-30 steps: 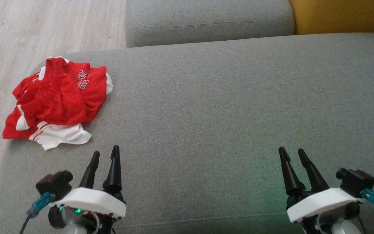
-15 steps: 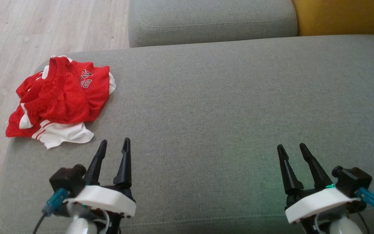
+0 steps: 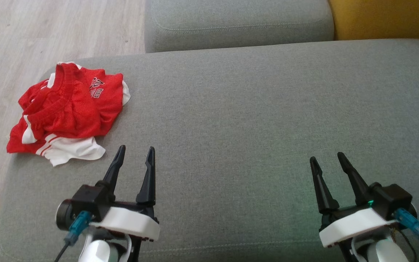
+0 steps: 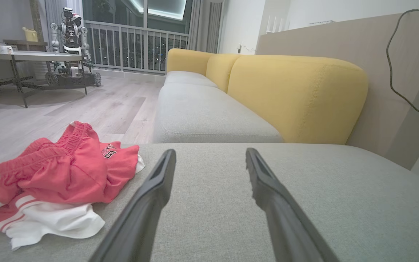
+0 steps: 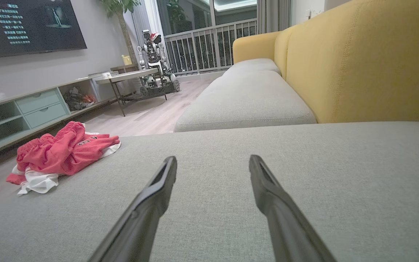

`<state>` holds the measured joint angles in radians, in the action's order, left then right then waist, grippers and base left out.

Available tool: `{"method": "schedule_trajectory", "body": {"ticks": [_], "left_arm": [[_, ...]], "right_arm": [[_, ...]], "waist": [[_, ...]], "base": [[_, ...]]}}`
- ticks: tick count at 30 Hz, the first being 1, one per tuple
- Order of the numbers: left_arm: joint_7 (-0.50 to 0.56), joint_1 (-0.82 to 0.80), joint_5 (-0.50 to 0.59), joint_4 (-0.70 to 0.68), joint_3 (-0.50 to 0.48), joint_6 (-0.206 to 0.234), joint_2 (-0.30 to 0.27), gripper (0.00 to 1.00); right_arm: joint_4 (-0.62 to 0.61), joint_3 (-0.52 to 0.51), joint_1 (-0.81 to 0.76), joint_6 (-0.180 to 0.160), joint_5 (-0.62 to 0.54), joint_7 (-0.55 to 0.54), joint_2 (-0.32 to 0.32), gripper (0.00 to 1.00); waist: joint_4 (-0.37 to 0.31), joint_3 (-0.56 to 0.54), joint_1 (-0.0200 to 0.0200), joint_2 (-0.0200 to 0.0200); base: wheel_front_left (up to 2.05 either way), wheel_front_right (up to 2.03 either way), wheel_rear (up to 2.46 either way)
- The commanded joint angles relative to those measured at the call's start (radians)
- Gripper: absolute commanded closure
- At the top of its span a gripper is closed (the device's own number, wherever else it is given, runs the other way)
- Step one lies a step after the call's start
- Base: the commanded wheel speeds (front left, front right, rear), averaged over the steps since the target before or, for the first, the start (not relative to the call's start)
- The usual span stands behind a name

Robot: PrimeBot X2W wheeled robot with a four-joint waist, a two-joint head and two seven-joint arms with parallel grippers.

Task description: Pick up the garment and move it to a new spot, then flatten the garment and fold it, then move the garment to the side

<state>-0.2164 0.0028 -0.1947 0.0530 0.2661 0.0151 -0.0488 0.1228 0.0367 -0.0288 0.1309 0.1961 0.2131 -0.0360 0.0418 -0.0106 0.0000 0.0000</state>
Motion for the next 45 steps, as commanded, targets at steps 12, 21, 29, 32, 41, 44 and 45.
{"method": "schedule_trajectory", "body": {"ticks": [12,21,29,32,41,44,45], "left_arm": [[-0.045,-0.067,0.137,-0.039,-0.025,0.027,-0.005,0.00],[-0.045,-0.068,0.090,0.051,-0.045,0.025,-0.002,0.00],[-0.045,-0.072,0.096,0.062,-0.055,0.031,-0.002,0.00],[-0.045,-0.075,0.095,0.061,-0.052,0.035,-0.002,0.00],[-0.045,-0.092,0.097,0.044,-0.053,0.052,-0.002,0.00],[-0.045,-0.088,0.093,0.039,-0.059,0.057,-0.002,0.00],[-0.045,-0.085,0.091,0.037,-0.060,0.059,-0.002,0.00]], "right_arm": [[-0.035,-0.008,0.056,0.000,-0.146,0.049,-0.014,0.00],[-0.016,-0.014,0.056,0.000,-0.140,0.049,-0.014,0.00],[-0.013,-0.019,0.052,0.000,-0.140,0.049,-0.014,0.00],[-0.020,-0.015,0.047,0.000,-0.142,0.049,-0.014,0.00],[-0.028,-0.013,0.027,0.000,-0.154,0.049,-0.014,0.00],[-0.030,-0.009,0.027,0.000,-0.157,0.049,-0.014,0.00],[-0.030,-0.008,0.027,0.000,-0.158,0.049,-0.014,0.00]], "waist": [[0.004,0.007,0.0000,0.0000],[0.006,-0.004,0.0000,0.0000],[0.018,-0.005,0.0000,0.0000],[0.036,-0.003,0.0000,0.0000],[0.166,0.012,0.0000,0.0000],[0.211,0.016,0.0000,0.0000],[0.225,0.017,0.0000,0.0000]], "base": [[0.00,0.00,0.00],[0.00,0.00,0.00],[0.00,0.00,0.00],[0.00,0.00,0.00],[0.00,0.00,0.00],[0.00,0.00,0.00],[0.00,0.00,0.00]]}}
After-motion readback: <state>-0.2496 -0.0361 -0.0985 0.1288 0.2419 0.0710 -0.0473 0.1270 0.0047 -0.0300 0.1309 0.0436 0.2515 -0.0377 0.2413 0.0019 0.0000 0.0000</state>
